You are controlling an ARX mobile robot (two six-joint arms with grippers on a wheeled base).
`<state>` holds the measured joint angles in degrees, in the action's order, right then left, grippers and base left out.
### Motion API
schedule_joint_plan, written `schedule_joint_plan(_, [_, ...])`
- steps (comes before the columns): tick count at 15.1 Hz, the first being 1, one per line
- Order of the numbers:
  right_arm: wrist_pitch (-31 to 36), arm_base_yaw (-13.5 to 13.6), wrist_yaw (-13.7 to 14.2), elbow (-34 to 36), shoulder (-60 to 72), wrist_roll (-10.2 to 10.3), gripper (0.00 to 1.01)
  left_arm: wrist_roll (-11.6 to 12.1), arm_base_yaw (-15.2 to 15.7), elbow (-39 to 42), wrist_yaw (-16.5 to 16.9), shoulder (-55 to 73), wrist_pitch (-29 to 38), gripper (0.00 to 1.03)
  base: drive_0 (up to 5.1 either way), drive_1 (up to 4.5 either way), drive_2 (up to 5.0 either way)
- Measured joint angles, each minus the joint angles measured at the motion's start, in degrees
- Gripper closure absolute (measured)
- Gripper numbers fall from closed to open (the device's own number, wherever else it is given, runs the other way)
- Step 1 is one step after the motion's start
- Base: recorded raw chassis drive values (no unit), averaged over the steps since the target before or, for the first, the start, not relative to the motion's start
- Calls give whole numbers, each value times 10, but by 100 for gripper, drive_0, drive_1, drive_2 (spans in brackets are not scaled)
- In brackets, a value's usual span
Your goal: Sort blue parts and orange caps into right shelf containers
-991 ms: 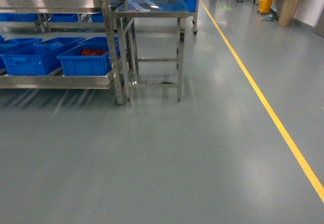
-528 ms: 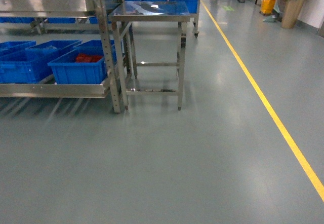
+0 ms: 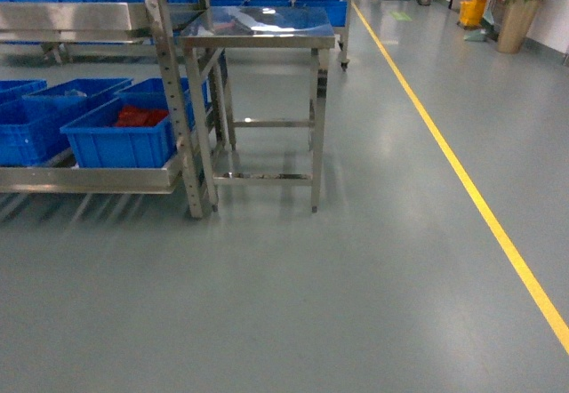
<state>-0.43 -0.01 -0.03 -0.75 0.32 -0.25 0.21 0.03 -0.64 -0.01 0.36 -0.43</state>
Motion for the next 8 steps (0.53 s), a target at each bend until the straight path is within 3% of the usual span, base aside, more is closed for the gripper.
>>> schedule_joint_plan(8, [2, 0, 0, 0, 0, 0, 59, 0, 0, 0, 0, 0, 1, 61, 6, 438, -426])
